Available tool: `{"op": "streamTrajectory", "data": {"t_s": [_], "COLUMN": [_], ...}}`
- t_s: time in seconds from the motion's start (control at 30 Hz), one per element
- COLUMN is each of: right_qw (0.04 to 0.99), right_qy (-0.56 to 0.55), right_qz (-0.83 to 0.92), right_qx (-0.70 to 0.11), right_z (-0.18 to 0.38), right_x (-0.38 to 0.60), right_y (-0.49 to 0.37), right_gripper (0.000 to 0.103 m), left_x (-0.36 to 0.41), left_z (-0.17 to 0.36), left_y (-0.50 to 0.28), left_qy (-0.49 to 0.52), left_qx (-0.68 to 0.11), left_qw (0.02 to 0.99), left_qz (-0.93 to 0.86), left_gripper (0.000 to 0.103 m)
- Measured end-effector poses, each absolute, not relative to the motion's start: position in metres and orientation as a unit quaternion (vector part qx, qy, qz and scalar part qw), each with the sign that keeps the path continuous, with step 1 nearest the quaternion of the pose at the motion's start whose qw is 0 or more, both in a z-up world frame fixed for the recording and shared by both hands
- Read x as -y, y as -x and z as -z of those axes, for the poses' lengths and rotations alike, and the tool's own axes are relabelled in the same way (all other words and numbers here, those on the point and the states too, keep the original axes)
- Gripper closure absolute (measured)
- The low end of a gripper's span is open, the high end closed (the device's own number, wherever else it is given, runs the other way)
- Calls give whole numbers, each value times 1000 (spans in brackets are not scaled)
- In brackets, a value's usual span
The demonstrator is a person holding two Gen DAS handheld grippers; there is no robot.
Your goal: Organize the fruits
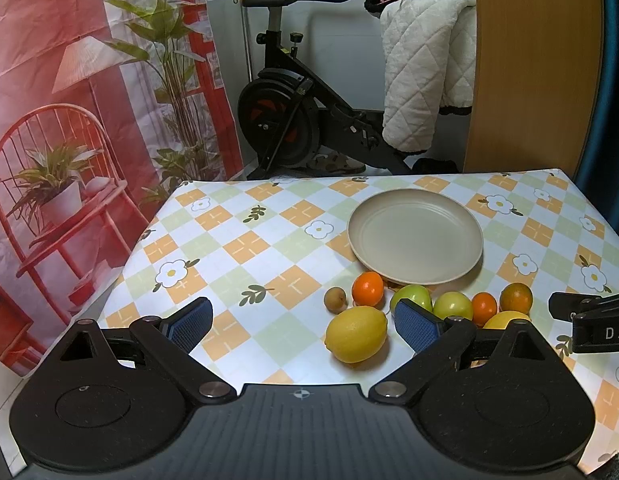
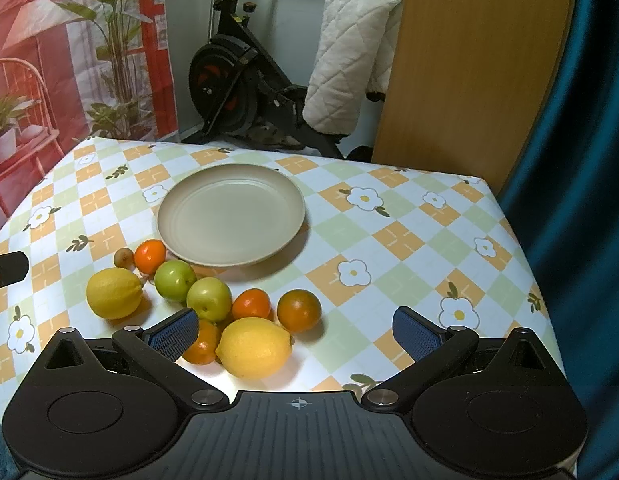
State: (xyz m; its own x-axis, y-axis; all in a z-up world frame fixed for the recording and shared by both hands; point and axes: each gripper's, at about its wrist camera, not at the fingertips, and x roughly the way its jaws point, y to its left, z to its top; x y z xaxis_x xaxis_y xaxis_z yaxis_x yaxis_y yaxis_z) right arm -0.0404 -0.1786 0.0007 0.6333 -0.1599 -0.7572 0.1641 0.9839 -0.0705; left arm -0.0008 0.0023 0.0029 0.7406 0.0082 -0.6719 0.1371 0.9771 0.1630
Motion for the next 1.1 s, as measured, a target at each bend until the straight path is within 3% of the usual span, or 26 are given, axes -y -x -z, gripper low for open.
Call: {"op": "streamTrajectory", "data": {"t_s": [1.1], "right_qw": [904], "right_qy": [-1], "right_qz": [90], "right_qx": [-417], "right_z": [-1], "right_x": [178], "right_y": [40], "right_gripper": [0], "left_x": [-1], "left_z": [-6], "left_y": [0], "left_qy": [-100], "left_qx": [-354], "left_qw": [929], "left_qz": [31], "left_gripper": [4]}}
